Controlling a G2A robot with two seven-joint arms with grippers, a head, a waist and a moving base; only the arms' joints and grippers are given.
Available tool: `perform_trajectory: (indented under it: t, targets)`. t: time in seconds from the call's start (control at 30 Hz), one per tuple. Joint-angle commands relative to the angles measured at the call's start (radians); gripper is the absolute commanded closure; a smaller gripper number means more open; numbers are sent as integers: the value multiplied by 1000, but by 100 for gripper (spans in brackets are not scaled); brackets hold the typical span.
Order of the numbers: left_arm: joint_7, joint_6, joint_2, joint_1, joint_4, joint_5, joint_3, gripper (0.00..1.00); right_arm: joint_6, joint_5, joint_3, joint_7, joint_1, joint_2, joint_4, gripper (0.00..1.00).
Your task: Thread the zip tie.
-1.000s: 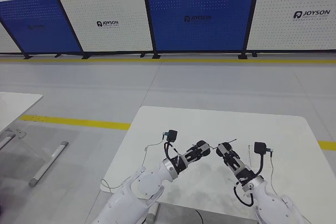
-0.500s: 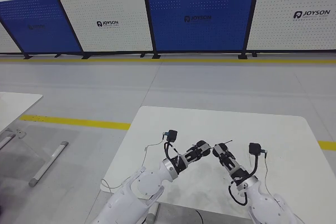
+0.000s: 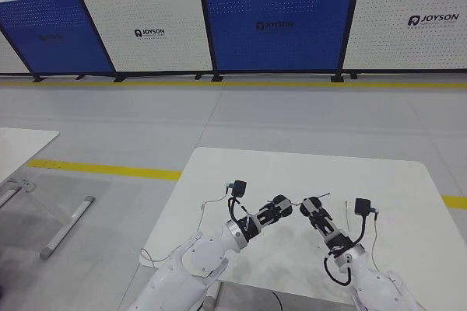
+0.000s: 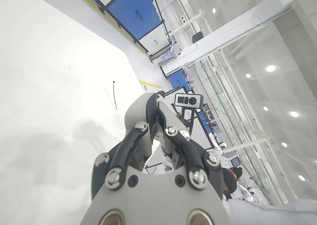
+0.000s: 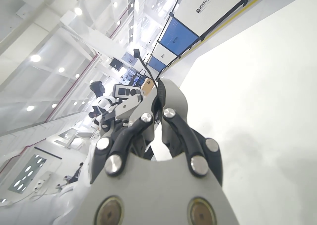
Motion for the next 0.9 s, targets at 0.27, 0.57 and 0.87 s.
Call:
perform_trajectory:
  t: [0.27,0.57,0.87]
  targets:
    - [0,0,0,0,0,0,0,100,-9,-11,25,4,-15,0,-12,100]
    - [0,0,0,0,0,0,0,100,-11,-29,27,1,-20,-4,-14,100]
    - [0,0,0,0,0,0,0,100,-23,-33,41,-13,-35,-5,-23,100]
